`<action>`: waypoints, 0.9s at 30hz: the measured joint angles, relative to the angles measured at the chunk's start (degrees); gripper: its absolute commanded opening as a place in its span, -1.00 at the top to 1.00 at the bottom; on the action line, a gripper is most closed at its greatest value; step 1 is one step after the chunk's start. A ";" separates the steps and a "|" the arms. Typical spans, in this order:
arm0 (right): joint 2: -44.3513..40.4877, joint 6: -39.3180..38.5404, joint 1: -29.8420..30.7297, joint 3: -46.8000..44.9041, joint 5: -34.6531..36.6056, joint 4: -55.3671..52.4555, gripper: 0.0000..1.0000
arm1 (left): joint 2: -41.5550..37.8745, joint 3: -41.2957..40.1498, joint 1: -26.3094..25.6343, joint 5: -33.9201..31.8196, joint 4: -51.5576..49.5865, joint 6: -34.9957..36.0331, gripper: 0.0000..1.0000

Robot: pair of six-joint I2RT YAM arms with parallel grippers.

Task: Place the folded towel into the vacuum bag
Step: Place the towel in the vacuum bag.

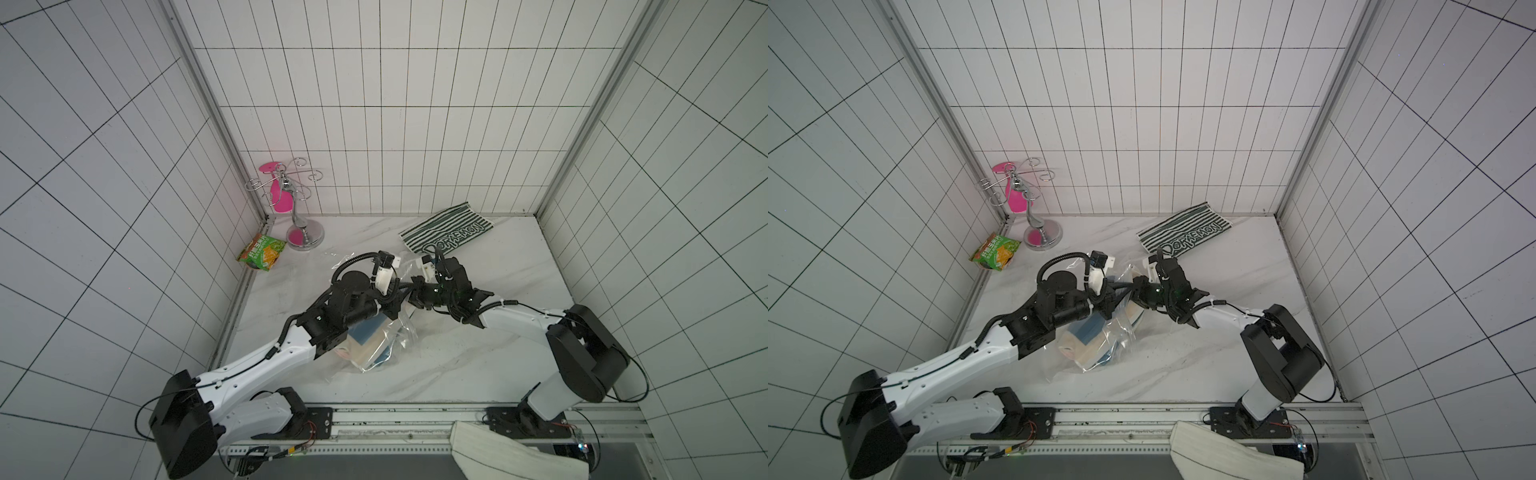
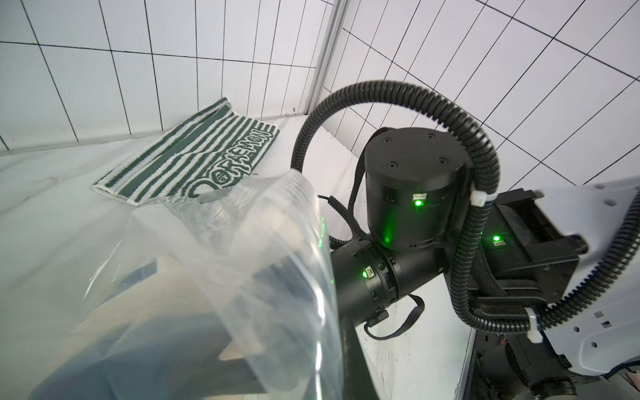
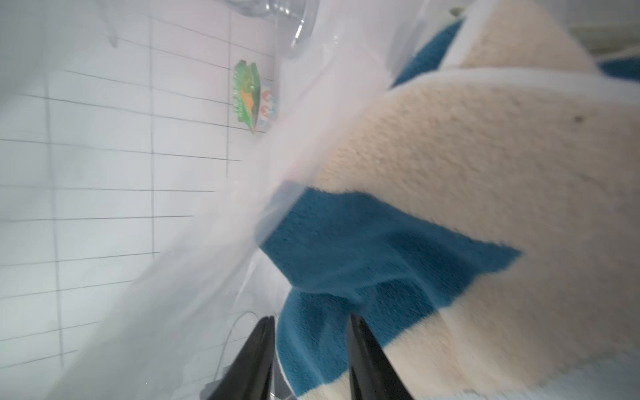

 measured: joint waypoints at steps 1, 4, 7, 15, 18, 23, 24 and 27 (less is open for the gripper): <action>1.46 0.87 0.00 0.85 -0.87 2.47 0.25 | -0.31 0.00 0.46 0.26 -0.24 -0.02 1.00; 7.32 2.89 0.11 2.60 -2.32 8.76 0.26 | -0.55 0.00 2.21 1.79 -0.44 -0.42 1.00; 15.39 3.61 0.74 3.78 -1.18 11.23 0.30 | -0.52 0.00 3.21 3.72 -0.28 -1.33 1.00; 23.41 4.70 1.51 6.75 3.37 12.55 0.30 | 0.70 0.02 3.52 5.92 -0.28 -2.51 1.00; 19.37 0.98 1.57 8.20 4.22 2.40 0.24 | 0.94 0.09 3.96 4.07 -1.70 -2.05 1.00; 8.96 -6.64 0.90 7.56 2.58 -12.92 0.15 | 1.64 0.92 4.96 -0.17 -3.04 -1.88 1.00; 6.84 -7.96 0.68 6.78 1.66 -14.86 0.13 | 1.79 0.98 5.05 -0.85 -3.02 -1.90 1.00; 1.66 -10.71 0.33 3.56 -0.11 -20.48 0.10 | 2.16 0.98 5.20 -2.40 -2.86 -1.92 1.00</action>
